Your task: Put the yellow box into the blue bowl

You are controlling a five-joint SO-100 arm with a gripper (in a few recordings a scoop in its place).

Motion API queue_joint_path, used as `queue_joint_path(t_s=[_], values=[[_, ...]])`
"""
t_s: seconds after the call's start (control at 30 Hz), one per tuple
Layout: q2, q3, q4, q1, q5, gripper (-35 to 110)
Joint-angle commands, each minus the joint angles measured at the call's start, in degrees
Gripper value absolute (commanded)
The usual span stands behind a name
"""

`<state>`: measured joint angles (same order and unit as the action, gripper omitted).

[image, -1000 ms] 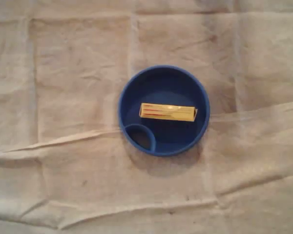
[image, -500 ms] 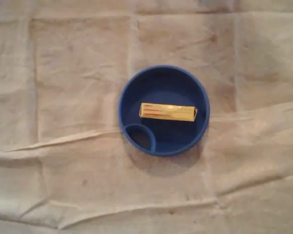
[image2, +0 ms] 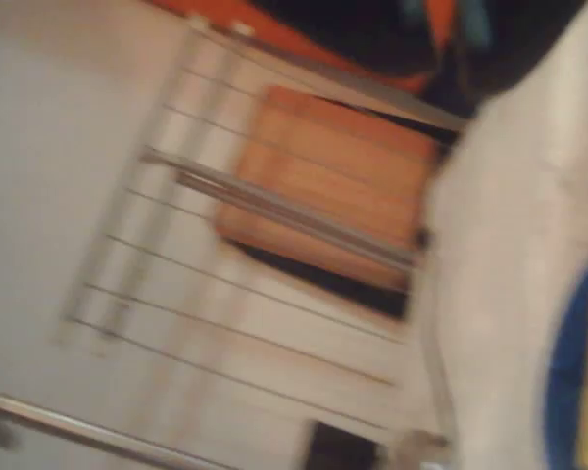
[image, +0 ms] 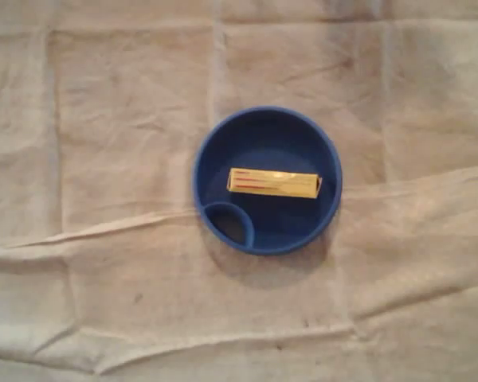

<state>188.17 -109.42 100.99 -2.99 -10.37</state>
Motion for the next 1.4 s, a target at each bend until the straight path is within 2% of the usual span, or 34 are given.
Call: queue_joint_path(t_s=[0.0, 1.37], values=[[1.0, 0.4, -0.2, -0.3, 0.7, 0], [3.2, 0.6, -0.2, 0.1, 0.1, 0]])
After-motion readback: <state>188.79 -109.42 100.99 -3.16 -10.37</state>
